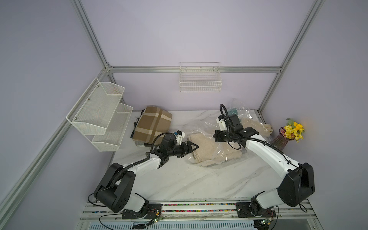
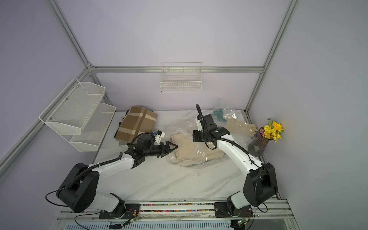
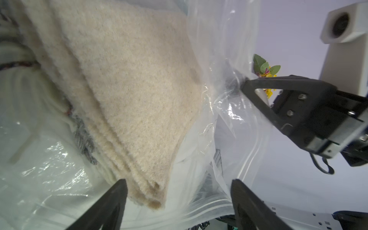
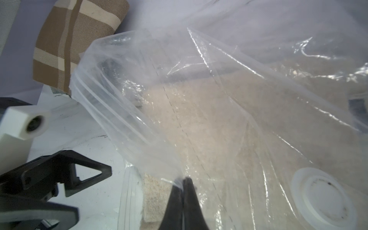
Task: Take the scarf out of the vacuum bag
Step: Take out the scarf from the vacuum bag.
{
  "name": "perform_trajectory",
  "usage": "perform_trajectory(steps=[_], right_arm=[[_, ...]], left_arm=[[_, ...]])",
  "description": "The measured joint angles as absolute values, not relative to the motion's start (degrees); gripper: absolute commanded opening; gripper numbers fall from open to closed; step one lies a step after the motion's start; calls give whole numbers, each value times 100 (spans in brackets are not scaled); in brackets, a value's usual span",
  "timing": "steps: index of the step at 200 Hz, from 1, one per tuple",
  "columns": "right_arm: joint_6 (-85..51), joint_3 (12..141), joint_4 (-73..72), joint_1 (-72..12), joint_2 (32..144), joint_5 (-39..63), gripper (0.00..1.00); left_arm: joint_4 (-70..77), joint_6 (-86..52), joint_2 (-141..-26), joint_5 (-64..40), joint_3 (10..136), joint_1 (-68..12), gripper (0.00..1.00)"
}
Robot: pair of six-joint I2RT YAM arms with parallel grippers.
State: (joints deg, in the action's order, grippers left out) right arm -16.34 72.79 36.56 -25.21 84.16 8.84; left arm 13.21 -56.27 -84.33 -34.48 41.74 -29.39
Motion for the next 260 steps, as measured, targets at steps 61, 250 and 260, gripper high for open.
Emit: perform_trajectory(steps=[61, 250, 260], right_arm=[[-1586, 6855, 3693, -2722, 7953, 895, 0], [-1549, 6180, 3450, -2941, 7553, 1039, 0], [-1542, 6178, 3448, -2943, 7553, 1037, 0]], left_arm=[[1717, -5964, -9041, -3380, 3962, -3334, 76], [2073, -6215, -9588, -3037, 3944, -3463, 70], [2126, -6241, -9631, -3039, 3944, -3463, 68]])
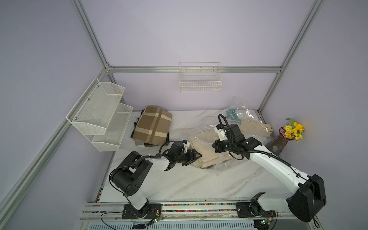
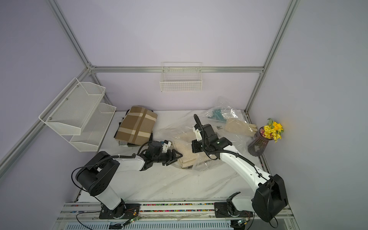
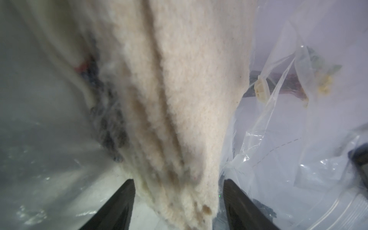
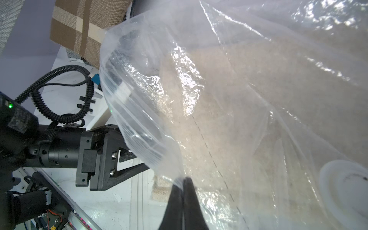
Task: Take the scarf out of the vacuum bag
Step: Take out the scarf from the vacuum bag.
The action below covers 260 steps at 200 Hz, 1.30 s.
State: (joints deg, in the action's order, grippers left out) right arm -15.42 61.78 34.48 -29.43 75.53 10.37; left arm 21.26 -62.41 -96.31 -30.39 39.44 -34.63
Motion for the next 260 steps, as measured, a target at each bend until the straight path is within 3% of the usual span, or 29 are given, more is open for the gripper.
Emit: perform_trajectory(steps=[260], right_arm=[[-1511, 6180, 3406, -2980, 7566, 1015, 0]], left_arm=[[1892, -6239, -9660, -3096, 4388, -3463, 63]])
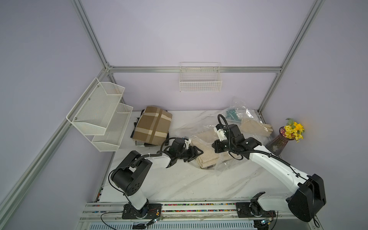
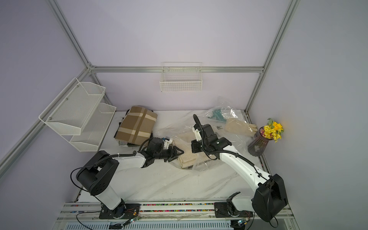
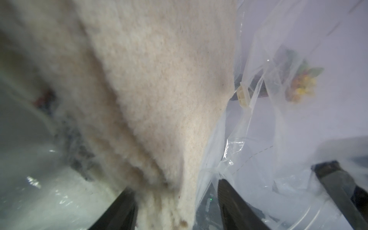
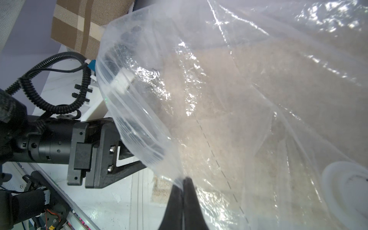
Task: Take the scarf out of the vacuum bag
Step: Take out the scarf from the vacuum bag.
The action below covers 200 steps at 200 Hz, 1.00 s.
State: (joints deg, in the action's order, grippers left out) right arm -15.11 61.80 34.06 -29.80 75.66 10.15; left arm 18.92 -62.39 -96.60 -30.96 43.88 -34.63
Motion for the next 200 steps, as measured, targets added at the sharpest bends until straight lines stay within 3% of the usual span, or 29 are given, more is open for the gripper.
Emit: perform_trajectory(steps=[200], right_arm=[[-1509, 6180, 3409, -3013, 7640, 1013, 0]], left_arm=[[2751, -6617, -10171, -3341, 4364, -3463, 55]])
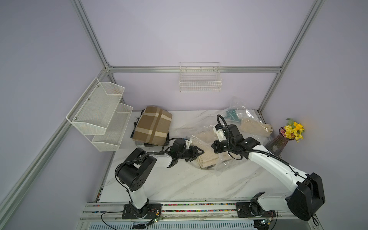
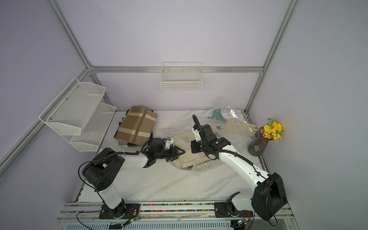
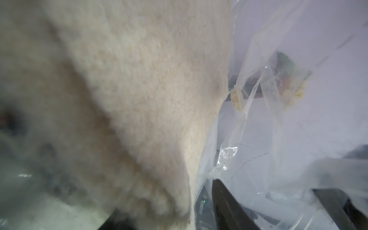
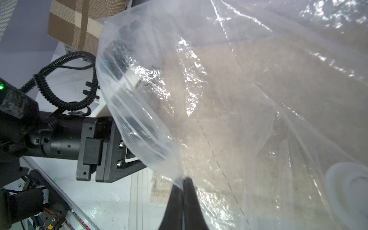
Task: Take the scarf out of the vacuum bag
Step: Take out the scarf from the vacuum bag.
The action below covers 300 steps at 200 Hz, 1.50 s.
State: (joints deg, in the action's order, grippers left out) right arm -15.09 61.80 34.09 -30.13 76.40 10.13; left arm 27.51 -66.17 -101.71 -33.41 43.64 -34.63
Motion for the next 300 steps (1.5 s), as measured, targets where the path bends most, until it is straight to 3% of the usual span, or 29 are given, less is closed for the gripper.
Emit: perform_trajectory(steps=[63, 78, 117, 133, 300], right_arm=[[-1509, 6180, 3409, -3028, 7642, 1013, 0], [-1509, 6180, 3406, -3030, 7642, 1013, 0], [-1511, 6180, 3406, -3030, 7642, 998, 0], [-1516, 6184, 3404, -3030, 7647, 993, 0], [-1688, 6890, 3424, -3039, 8278, 305, 0]], left_arm=[[2965, -6823, -10516, -3452, 4375, -3465, 49], [3013, -6829, -10514, -3454, 4399, -3465, 42], [3009, -6827, -10488, -3485, 4418, -3465, 9], [2891, -6779, -10447, -3507, 4504, -3465, 0], [596, -6058, -9408, -3253, 5155, -3500, 0]])
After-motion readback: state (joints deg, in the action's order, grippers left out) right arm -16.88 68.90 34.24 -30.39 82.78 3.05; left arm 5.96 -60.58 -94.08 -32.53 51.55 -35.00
